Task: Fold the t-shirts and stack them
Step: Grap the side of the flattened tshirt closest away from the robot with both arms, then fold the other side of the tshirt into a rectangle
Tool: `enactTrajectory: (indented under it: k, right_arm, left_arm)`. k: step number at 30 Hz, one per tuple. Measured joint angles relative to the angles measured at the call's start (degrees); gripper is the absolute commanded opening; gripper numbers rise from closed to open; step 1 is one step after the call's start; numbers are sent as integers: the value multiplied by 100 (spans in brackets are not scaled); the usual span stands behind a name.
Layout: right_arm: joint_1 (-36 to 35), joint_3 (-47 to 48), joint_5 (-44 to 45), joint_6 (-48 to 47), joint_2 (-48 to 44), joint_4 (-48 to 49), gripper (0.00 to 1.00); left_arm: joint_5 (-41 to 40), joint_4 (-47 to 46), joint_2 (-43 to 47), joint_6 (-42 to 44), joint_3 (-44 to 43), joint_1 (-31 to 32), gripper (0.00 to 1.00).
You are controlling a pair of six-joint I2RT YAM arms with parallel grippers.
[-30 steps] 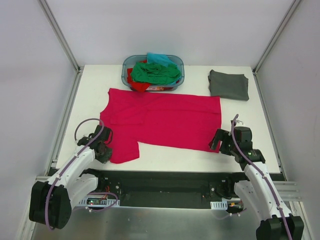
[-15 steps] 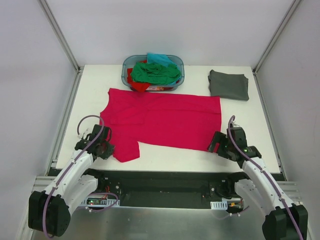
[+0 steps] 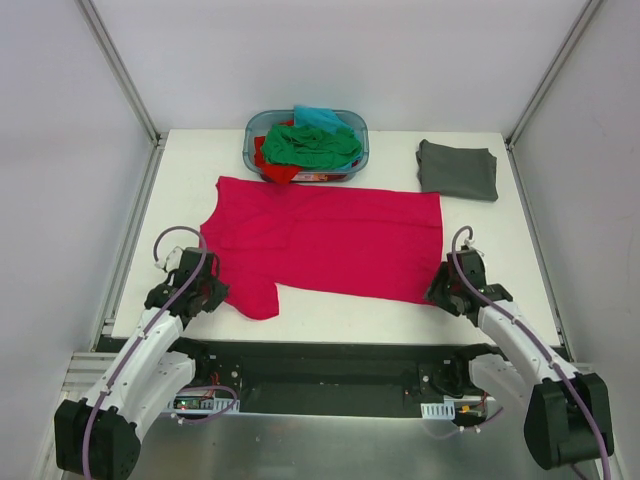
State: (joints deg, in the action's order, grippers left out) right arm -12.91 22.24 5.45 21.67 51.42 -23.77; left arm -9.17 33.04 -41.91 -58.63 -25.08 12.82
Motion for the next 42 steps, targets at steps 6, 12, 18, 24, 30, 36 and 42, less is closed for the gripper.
enactTrajectory:
  k: [6, 12, 18, 24, 30, 36, 42]
  right_arm:
    - [-13, 151, 28, 59, 461, 238, 38]
    - [-33, 212, 46, 68, 645, 299, 18]
    - [-55, 227, 17, 37, 684, 236, 0]
    - [-66, 680, -273, -170, 793, -219, 0]
    - [-70, 1303, -391, -227, 1056, -380, 1]
    - [-46, 2044, -437, -286, 1572, -525, 0]
    - [177, 2562, -612, -402, 2061, -623, 1]
  left_arm:
    - [-26, -120, 46, 138, 0, 0, 0]
    - [-28, -129, 48, 216, 0, 0, 0]
    - [-26, -131, 48, 225, -20, 0, 0]
    - [-33, -125, -50, 208, -367, 0, 0]
    - [-28, -197, -813, 160, -986, 0, 0]
    - [-22, -273, -1696, 157, -1792, 0, 0]
    - [-24, -334, -2444, 162, -2566, -24, 0]
